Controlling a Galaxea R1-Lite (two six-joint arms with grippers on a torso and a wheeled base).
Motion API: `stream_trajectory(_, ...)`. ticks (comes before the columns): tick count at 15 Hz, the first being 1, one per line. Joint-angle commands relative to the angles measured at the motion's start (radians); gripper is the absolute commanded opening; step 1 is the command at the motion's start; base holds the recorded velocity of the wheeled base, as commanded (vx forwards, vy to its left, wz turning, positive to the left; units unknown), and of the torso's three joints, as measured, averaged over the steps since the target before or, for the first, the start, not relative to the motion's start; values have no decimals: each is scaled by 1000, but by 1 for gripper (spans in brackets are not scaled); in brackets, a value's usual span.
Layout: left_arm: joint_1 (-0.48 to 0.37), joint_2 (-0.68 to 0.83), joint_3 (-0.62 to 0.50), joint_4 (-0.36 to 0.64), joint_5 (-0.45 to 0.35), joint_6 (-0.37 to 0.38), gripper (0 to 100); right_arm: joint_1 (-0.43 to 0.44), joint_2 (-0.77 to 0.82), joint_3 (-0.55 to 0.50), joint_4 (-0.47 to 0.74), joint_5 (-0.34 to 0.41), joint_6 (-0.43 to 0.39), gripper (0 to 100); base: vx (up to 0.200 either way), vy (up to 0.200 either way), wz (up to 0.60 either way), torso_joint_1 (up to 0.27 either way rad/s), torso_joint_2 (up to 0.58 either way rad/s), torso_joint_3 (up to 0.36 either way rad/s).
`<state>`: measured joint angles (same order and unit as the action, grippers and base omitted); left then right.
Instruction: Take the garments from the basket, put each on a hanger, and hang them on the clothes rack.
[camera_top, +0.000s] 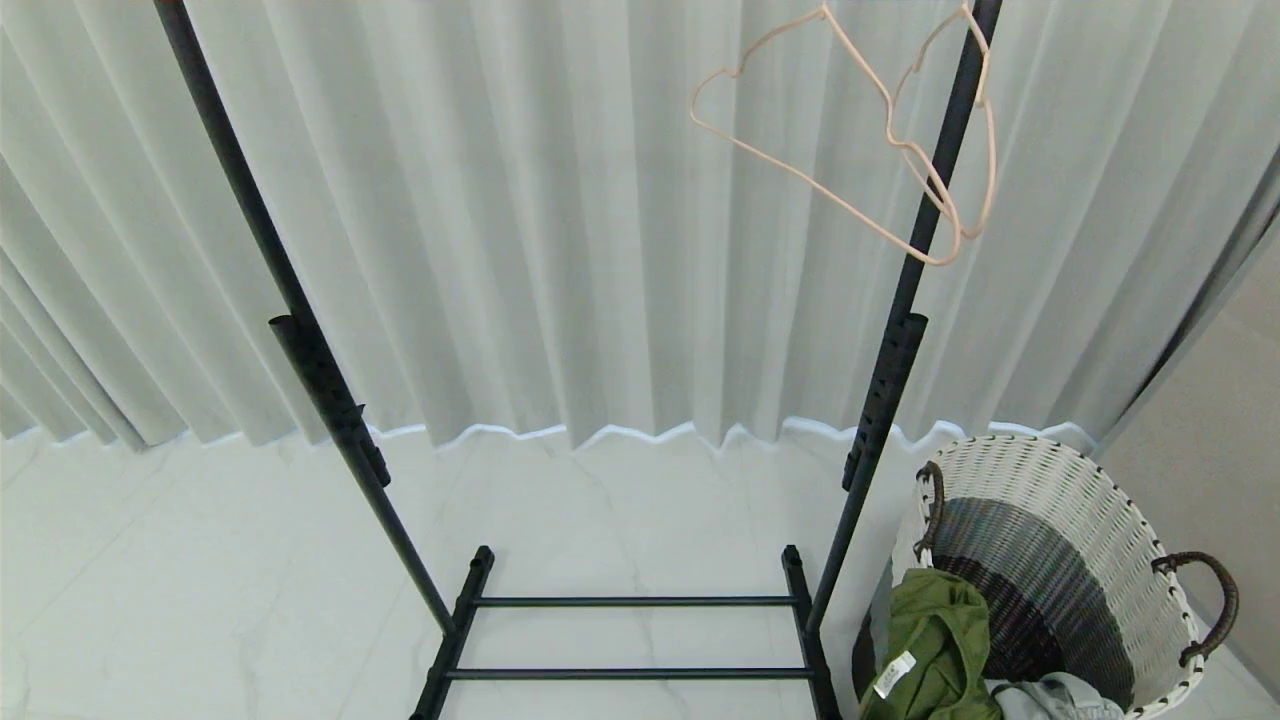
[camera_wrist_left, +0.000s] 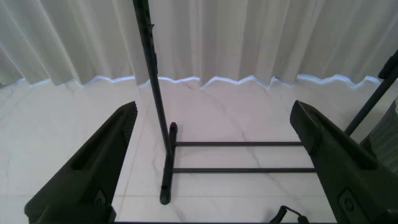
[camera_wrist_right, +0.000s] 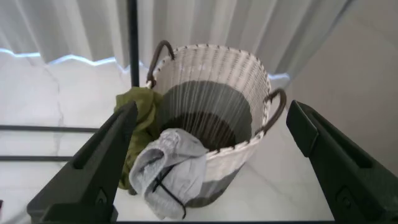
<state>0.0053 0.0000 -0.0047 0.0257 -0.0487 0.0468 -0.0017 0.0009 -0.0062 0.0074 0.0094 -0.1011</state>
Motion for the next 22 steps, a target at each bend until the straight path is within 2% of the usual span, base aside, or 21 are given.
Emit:
stream_trajectory(1, 1, 0, 0, 0, 0, -5, 100, 16, 57, -115, 11, 66, 7, 100, 0, 0, 0, 0, 0, 0)
stream_trajectory(2, 1, 0, 0, 0, 1, -10, 100, 31, 133, -172, 39, 67, 7, 100, 0, 0, 0, 0, 0, 0)
stream_trajectory(3, 1, 0, 0, 0, 1, -12, 100, 43, 240, -233, 80, 66, -48, 100, 0, 0, 0, 0, 0, 0)
stream_trajectory(4, 1, 0, 0, 0, 1, -13, 100, 42, 344, -245, 120, 58, -140, 100, 0, 0, 0, 0, 0, 0)
stream_trajectory(8, 1, 0, 0, 0, 3, -13, 100, 40, 781, -241, 123, 44, -485, 100, 0, 0, 0, 0, 0, 0)
stream_trajectory(10, 1, 0, 0, 0, 3, -15, 100, 42, 944, -236, 114, 43, -568, 100, 0, 0, 0, 0, 0, 0)
stream_trajectory(12, 1, 0, 0, 0, 3, -18, 100, 43, 1053, -207, 97, 40, -605, 100, 0, 0, 0, 0, 0, 0)
stream_trajectory(14, 1, 0, 0, 0, 3, -18, 100, 45, 1120, -175, 29, 40, -623, 100, 0, 0, 0, 0, 0, 0)
stream_trajectory(17, 1, 0, 0, 0, 3, -19, 100, 43, 1234, -98, -112, 40, -621, 100, 0, 0, 0, 0, 0, 0)
stream_trajectory(21, 1, 0, 0, 0, 3, -19, 100, 42, 1338, -94, -224, 40, -606, 100, 0, 0, 0, 0, 0, 0)
stream_trajectory(22, 1, 0, 0, 0, 3, -19, 100, 42, 1395, -90, -290, 40, -598, 100, 0, 0, 0, 0, 0, 0)
